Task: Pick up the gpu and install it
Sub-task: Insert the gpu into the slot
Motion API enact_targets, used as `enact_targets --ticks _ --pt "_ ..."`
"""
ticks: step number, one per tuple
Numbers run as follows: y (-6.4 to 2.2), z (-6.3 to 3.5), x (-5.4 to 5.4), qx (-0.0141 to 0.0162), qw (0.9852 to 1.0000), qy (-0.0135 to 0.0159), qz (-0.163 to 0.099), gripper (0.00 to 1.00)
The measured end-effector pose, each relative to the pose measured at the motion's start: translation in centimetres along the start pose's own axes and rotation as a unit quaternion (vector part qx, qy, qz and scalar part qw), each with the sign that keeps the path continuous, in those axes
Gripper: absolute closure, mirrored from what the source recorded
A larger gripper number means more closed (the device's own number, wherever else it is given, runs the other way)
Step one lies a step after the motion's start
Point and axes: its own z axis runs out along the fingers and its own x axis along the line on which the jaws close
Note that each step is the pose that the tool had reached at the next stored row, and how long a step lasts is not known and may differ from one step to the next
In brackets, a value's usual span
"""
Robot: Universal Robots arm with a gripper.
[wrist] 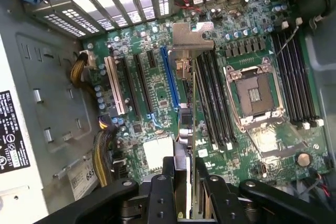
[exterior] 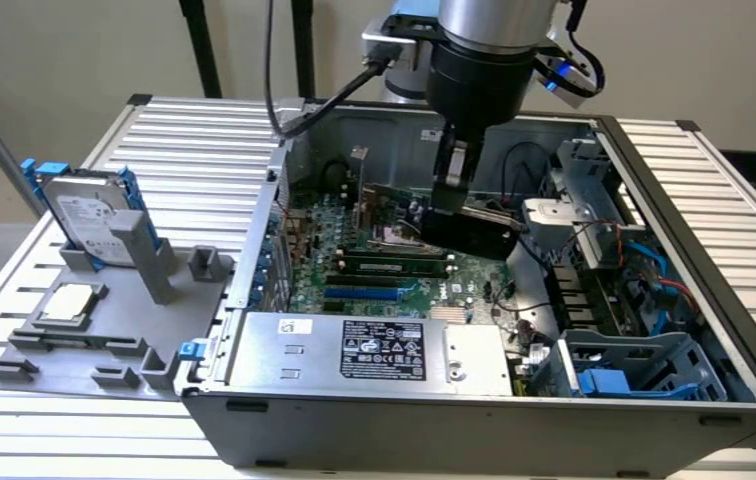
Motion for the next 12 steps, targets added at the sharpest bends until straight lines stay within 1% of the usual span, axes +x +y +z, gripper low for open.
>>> enact_targets --ticks 2,4,8,9,10,12 --pt "0.49 0.05 0.1 0.0005 1.0 -0.0002 -0.002 0.73" --pt "1.2 0.13 0.4 0.0018 1.0 -0.0007 -0.003 0.73" --pt "2.92 0.47 0.9 0.0071 1.0 -0.002 -0.003 0.73" --pt "3.24 0.59 1.0 0.008 1.0 -0.0024 -0.003 0.73" --pt "3.46 0.73 1.1 0.0084 1.0 -0.0027 -0.004 0.73" --pt "3.59 0.98 1.3 0.0082 0.9999 -0.0039 -0.009 0.73"
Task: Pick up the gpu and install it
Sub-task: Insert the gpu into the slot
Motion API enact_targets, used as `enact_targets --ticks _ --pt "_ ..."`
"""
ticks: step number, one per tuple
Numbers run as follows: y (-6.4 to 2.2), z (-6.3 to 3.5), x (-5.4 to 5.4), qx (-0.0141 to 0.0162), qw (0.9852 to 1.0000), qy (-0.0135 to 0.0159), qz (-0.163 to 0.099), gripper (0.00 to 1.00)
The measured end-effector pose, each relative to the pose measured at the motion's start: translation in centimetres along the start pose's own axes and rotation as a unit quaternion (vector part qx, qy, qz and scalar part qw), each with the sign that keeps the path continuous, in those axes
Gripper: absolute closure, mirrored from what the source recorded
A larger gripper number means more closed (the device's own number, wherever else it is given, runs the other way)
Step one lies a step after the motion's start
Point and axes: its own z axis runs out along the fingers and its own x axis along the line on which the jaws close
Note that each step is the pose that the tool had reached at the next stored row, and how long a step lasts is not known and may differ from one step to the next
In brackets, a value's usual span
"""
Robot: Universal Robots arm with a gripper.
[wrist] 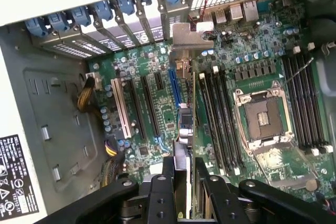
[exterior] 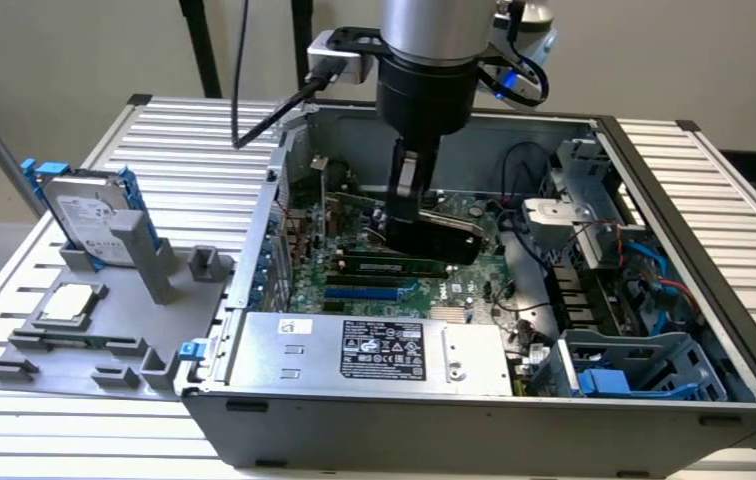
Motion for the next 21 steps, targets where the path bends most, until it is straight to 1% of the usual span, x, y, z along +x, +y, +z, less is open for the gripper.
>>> enact_targets --ticks 2,5,7,11,13,17,21 --pt "0.03 0.28 0.1 -0.0002 0.9999 -0.0011 -0.01 0.73" --pt "0.03 0.61 0.1 -0.0003 0.9994 -0.001 -0.034 0.73" --pt "0.03 0.87 0.1 -0.0003 0.9986 -0.0011 -0.052 0.73" --pt "0.08 1.45 0.1 -0.0003 0.9964 -0.001 -0.085 0.73" --pt "0.49 1.76 0.2 -0.0004 0.9958 -0.001 -0.091 0.73" --pt "2.09 2.42 0.6 -0.0004 0.9957 -0.001 -0.093 0.73" --pt "2.53 3.13 0.7 -0.0004 0.9954 -0.001 -0.096 0.73"
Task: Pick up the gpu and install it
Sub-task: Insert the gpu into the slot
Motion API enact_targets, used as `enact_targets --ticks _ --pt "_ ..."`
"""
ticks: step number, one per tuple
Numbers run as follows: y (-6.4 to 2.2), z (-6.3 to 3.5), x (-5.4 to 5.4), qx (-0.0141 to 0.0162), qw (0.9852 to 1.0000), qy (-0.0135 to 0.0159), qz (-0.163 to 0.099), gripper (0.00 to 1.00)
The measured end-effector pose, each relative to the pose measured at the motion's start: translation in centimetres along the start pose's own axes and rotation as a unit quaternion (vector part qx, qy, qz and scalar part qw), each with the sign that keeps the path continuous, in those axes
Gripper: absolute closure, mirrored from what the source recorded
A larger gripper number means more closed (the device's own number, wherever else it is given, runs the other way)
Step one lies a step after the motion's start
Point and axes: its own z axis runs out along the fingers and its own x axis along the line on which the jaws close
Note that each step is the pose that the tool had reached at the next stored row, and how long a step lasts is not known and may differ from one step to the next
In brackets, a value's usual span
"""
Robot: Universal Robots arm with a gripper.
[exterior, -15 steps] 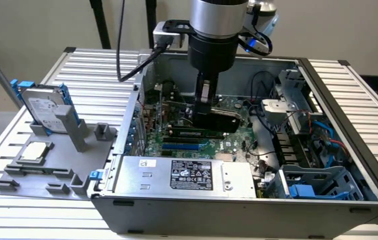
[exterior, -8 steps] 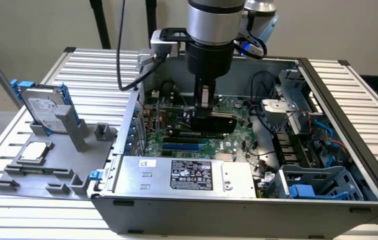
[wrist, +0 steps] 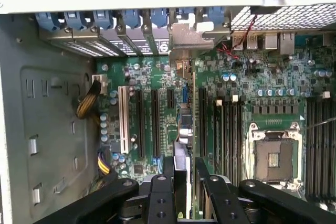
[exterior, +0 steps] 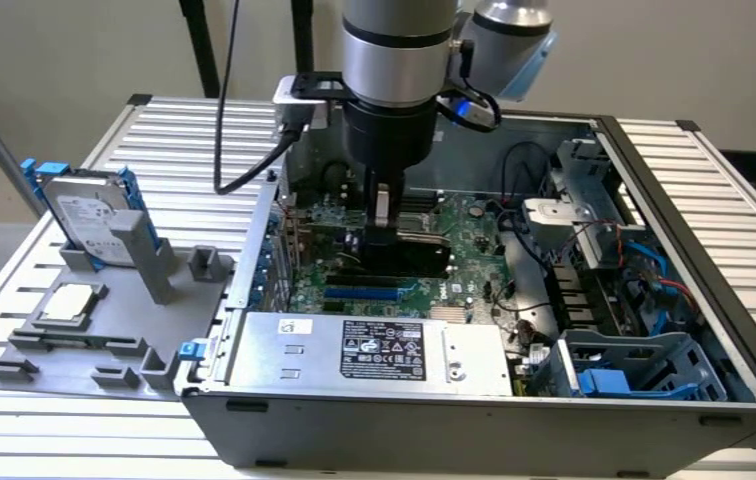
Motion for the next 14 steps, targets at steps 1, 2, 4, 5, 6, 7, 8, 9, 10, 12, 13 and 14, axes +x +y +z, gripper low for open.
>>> enact_targets --ticks 1,2,4,5,6,7,8,9,10,12,13,14 --pt "0.12 0.18 0.0 0.0 1.0 0.0 -0.001 0.73" --pt "0.25 0.37 0.0 0.0 1.0 0.0 -0.001 0.73" --pt "0.42 0.72 0.0 0.0 1.0 0.0 -0.002 0.73" --pt "0.46 0.92 0.0 0.0 1.0 0.0 -0.003 0.73" --pt "0.5 1.09 0.0 0.0 1.0 0.0 -0.003 0.73" --pt "0.53 1.28 0.0 0.0 1.0 0.0 -0.003 0.73" --pt "0.57 1.46 0.0 0.0 1.0 0.0 -0.003 0.73" --pt "0.62 1.63 0.0 0.0 1.0 0.0 -0.003 0.73" --pt "0.66 1.81 0.0 0.0 1.0 0.0 -0.003 0.73" --pt "0.77 2.19 0.1 0.0 1.0 0.0 -0.003 0.73" --pt "0.84 2.37 0.1 0.0 1.0 0.0 -0.003 0.73" --pt "0.9 2.55 0.1 0.0 1.0 0.0 -0.004 0.73"
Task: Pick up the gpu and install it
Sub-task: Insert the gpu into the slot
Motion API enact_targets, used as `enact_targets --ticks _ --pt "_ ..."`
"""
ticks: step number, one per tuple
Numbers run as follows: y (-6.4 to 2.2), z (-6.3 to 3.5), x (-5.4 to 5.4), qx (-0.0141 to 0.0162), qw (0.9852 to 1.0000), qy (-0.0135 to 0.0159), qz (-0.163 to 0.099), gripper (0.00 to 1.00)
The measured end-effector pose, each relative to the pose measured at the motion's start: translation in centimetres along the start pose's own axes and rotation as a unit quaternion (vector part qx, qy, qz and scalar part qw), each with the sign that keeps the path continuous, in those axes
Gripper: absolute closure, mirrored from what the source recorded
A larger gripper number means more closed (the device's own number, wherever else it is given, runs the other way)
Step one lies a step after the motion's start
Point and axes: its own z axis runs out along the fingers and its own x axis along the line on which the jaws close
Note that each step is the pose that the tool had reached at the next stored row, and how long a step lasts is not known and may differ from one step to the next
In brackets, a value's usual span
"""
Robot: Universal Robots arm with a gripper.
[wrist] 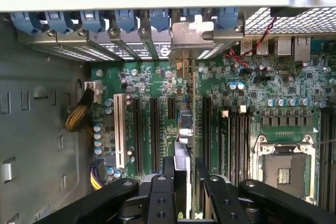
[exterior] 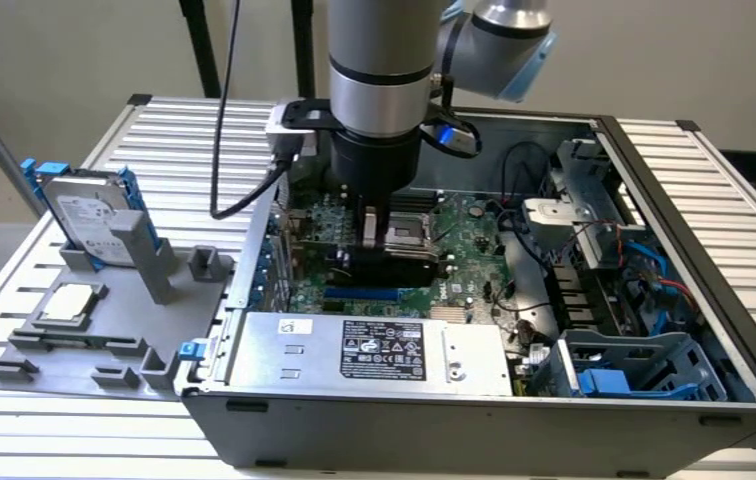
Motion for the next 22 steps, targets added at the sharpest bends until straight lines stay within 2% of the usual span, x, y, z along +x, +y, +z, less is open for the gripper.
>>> enact_targets --ticks 6,22 --pt "0.19 0.99 0.0 0.0 1.0 -0.0002 0.0 0.73" --pt "0.38 1.25 -0.4 -0.0014 1.0 -0.0006 0.0 0.73"
